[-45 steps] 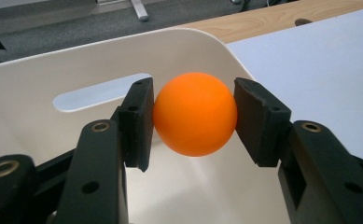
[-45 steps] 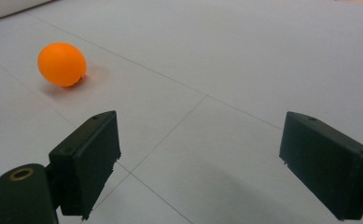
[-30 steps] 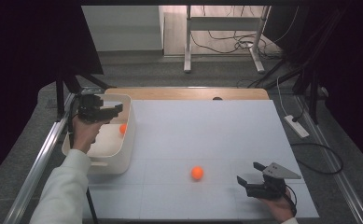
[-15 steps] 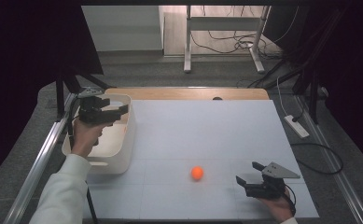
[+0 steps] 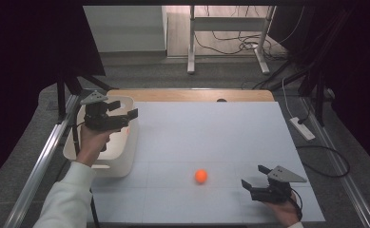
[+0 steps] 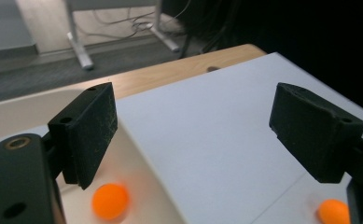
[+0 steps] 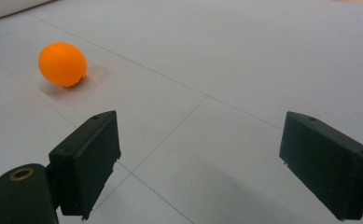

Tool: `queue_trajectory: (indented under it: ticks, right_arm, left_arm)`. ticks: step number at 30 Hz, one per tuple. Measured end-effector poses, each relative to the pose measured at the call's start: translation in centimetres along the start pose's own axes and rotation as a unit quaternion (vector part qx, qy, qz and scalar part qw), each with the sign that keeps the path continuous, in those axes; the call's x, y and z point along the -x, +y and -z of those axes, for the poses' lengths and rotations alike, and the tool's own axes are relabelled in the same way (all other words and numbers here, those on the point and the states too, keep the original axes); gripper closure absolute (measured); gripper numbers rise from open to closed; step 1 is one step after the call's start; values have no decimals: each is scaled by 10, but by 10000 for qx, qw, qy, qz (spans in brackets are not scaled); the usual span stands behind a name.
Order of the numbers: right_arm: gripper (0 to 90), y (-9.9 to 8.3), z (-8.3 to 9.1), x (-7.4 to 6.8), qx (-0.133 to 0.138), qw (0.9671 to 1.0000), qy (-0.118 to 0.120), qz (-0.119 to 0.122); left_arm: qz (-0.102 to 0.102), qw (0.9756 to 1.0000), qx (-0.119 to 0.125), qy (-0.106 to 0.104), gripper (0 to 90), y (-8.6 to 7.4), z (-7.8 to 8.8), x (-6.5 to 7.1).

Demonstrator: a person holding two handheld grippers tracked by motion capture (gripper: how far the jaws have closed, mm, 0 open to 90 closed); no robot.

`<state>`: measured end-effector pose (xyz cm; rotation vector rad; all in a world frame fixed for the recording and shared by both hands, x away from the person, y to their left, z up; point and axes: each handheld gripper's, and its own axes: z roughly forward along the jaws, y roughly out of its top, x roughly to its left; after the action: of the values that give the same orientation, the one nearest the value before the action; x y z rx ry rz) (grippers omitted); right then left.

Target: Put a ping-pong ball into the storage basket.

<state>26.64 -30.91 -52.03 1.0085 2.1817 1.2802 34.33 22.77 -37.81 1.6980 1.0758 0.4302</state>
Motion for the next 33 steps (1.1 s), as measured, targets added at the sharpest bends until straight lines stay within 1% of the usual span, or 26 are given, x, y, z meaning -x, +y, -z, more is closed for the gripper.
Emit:
queue_trajectory:
  ticks: [3, 4, 6, 7, 8, 13, 21, 23, 24, 26, 30, 33]
  right_arm:
    - [120, -2, 3, 1, 17, 10000, -28, -24]
    - [120, -2, 4, 1, 21, 10000, -46, -16]
    - [120, -2, 5, 1, 29, 10000, -39, -25]
    - [120, -2, 5, 1, 22, 10000, -41, -30]
    - [120, -3, 5, 1, 12, 10000, -49, -28]
    - [121, -2, 6, 2, 62, 10000, -29, -26]
    - [120, -3, 7, 2, 96, 10000, -10, -8]
    - [120, -3, 7, 2, 109, 9999, -7, -25]
    - [120, -3, 7, 2, 122, 9999, 17, -36]
    - [120, -2, 6, 1, 102, 9999, 39, -15]
    - [120, -2, 5, 1, 94, 9999, 51, -18]
    - [121, -2, 4, 1, 99, 9999, 56, -28]
  left_arm:
    - [-11, 9999, 103, -131, 164, 1, 1, 6]
    - [-39, 9997, 129, -204, 164, 1, 0, 11]
    - [-94, 9996, 124, -240, 165, 1, -1, 16]
    - [-94, 9996, 124, -240, 165, 1, -1, 16]
    - [-136, 9994, 120, -311, 165, 0, -3, 21]
    - [-141, 9990, 130, -392, 162, -2, -5, 27]
    - [-150, 9987, 62, -492, 162, -7, -7, 34]
    - [-180, 9986, 61, -496, 163, -8, -8, 37]
    - [-201, 9986, 78, -483, 163, -9, -8, 39]
    - [-303, 9983, 117, -487, 167, -11, -8, 45]
    - [-549, 9969, 29, -559, 167, -14, -11, 58]
    - [-601, 9960, -38, -661, 166, -15, -15, 64]
